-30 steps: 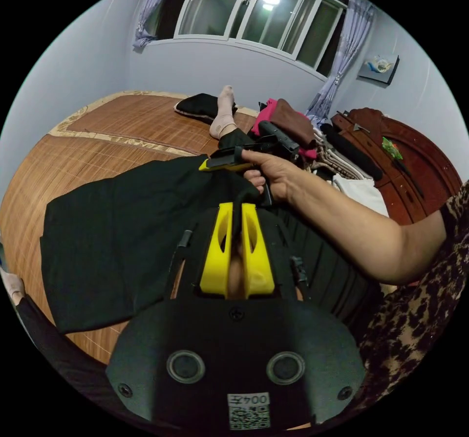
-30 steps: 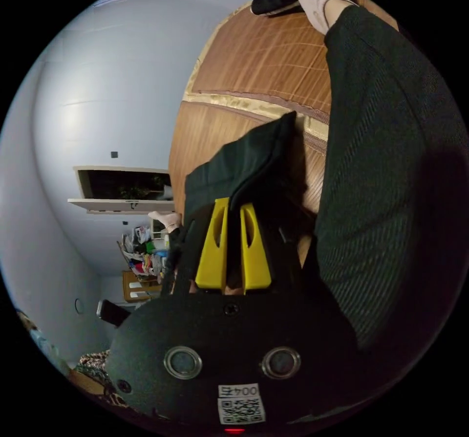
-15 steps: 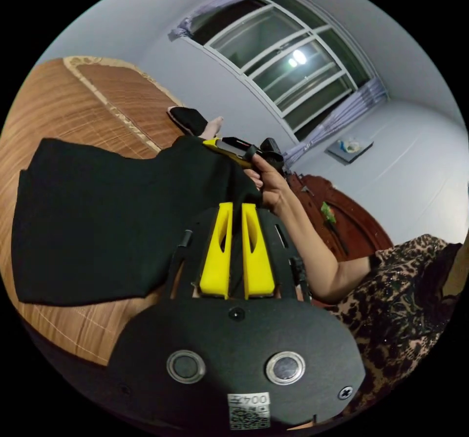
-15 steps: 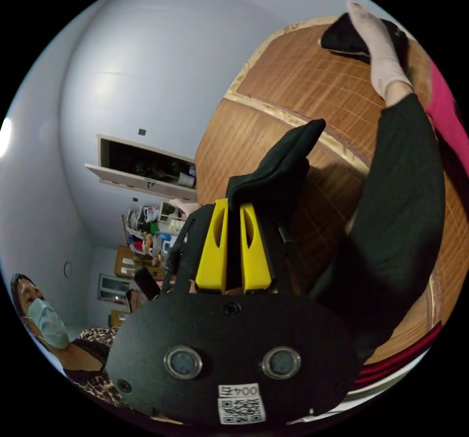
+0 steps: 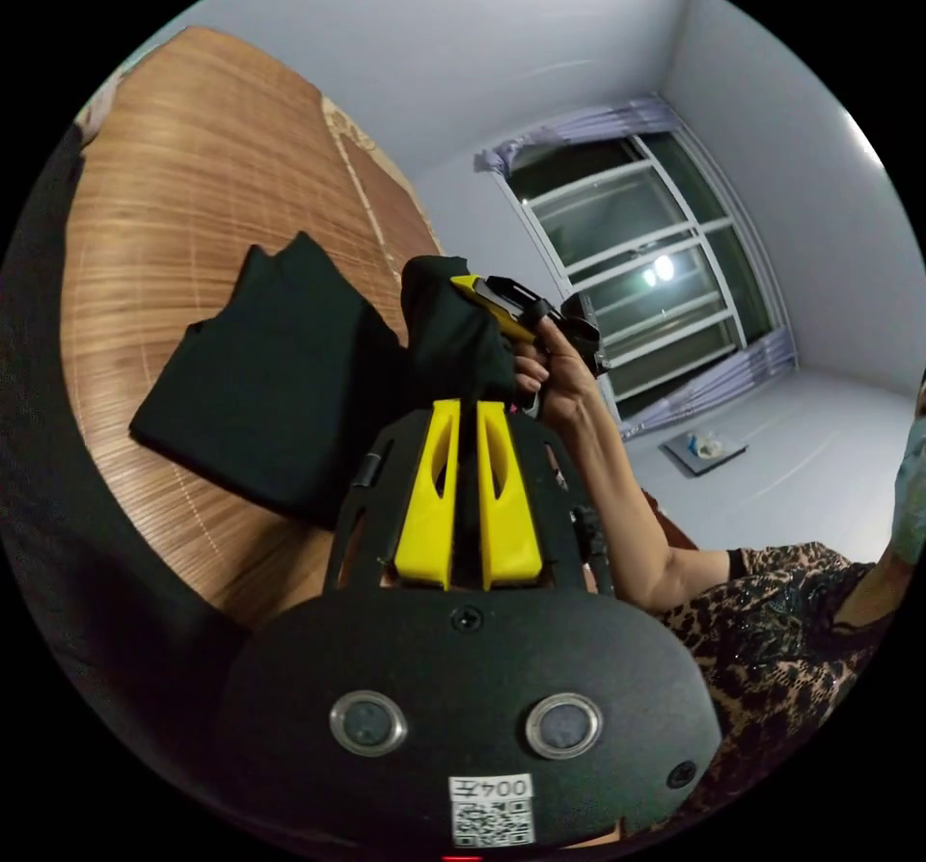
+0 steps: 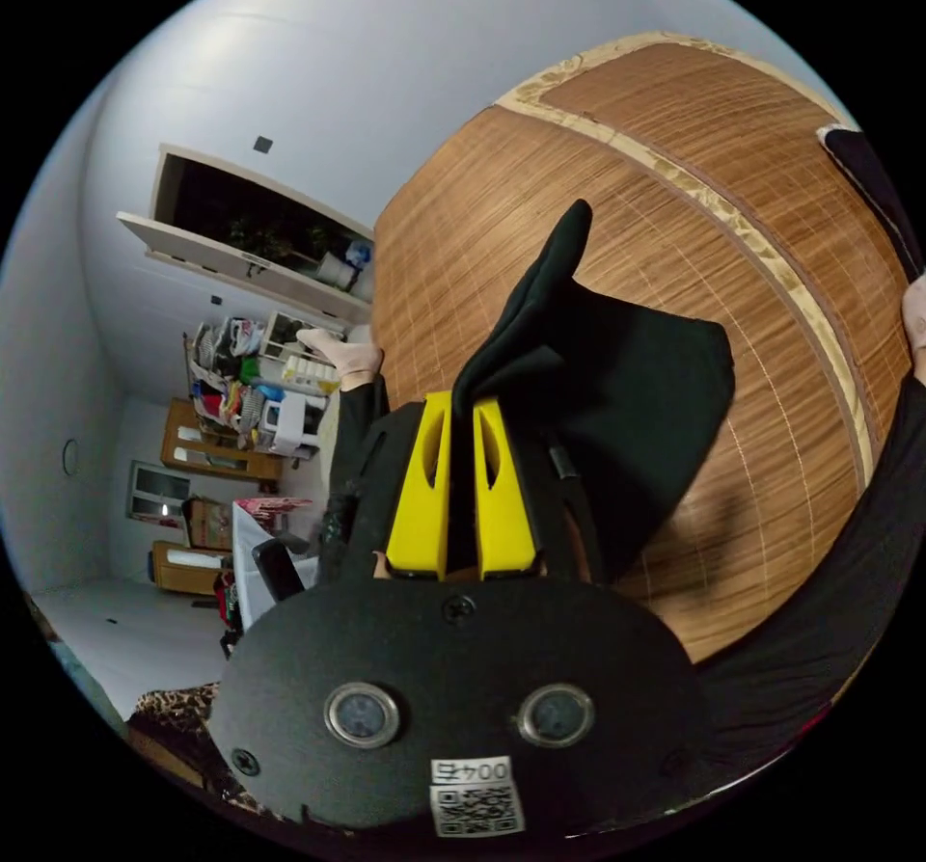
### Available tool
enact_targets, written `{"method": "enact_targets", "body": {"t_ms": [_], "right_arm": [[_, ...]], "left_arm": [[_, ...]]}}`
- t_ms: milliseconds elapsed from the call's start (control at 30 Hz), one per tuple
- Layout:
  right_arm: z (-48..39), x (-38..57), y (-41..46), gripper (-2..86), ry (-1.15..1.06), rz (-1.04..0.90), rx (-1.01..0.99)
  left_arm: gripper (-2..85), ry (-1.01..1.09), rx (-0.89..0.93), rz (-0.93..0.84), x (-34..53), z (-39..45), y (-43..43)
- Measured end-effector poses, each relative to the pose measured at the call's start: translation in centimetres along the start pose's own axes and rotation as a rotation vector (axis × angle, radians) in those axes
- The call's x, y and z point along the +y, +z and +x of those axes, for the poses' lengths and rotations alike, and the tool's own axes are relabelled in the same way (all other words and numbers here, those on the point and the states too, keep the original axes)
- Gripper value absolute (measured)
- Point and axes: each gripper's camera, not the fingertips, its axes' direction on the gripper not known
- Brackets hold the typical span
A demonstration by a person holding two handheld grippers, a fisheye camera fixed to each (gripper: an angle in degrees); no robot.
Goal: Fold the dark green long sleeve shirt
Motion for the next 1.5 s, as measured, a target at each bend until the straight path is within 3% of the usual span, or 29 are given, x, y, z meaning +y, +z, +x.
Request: {"method": "enact_targets", "body": {"t_ms": [200, 467, 600, 733, 933, 1200, 1333, 1500], "right_arm": [[-2.9, -1.8, 7.4, 4.8, 0.001, -0.059, 0.092], [-5.0, -2.6, 14.5, 6.9, -0.047, -0.074, 0.143], [-6.4, -2.3, 12.5, 7.8, -0.150, 0.028, 0.048], [-5.3, -0.2, 7.7, 10.6, -0.184, 0.096, 0.153], [4.6, 7.8, 3.6, 13.9, 0.065, 0.032, 0.146], [8.6, 14.0, 8.0, 12.7, 0.213, -0.085, -0.142], [8.3, 13.2, 8.2, 8.5, 0.160, -0.155, -0.083], [9.3, 10.5, 4.4, 7.9, 0.062, -0.110, 0.094]], "left_arm": [[2.9, -0.113, -0.084, 0.048, -0.7, -4.2, -4.3], [2.7, -0.176, -0.346, 0.090, -1.2, -5.6, -7.7], [2.5, -0.187, -0.391, 0.106, -1.1, -5.6, -8.8], [2.1, -0.173, -0.440, 0.165, -0.5, -4.6, -10.6], [0.7, -0.089, -0.492, 0.359, 0.7, -2.3, -14.6], [0.3, -0.083, -0.497, 0.334, 0.8, -2.4, -15.3], [0.6, -0.062, -0.502, 0.302, 0.6, -2.3, -15.0], [2.2, -0.027, -0.479, 0.179, -0.3, -2.8, -13.1]]}}
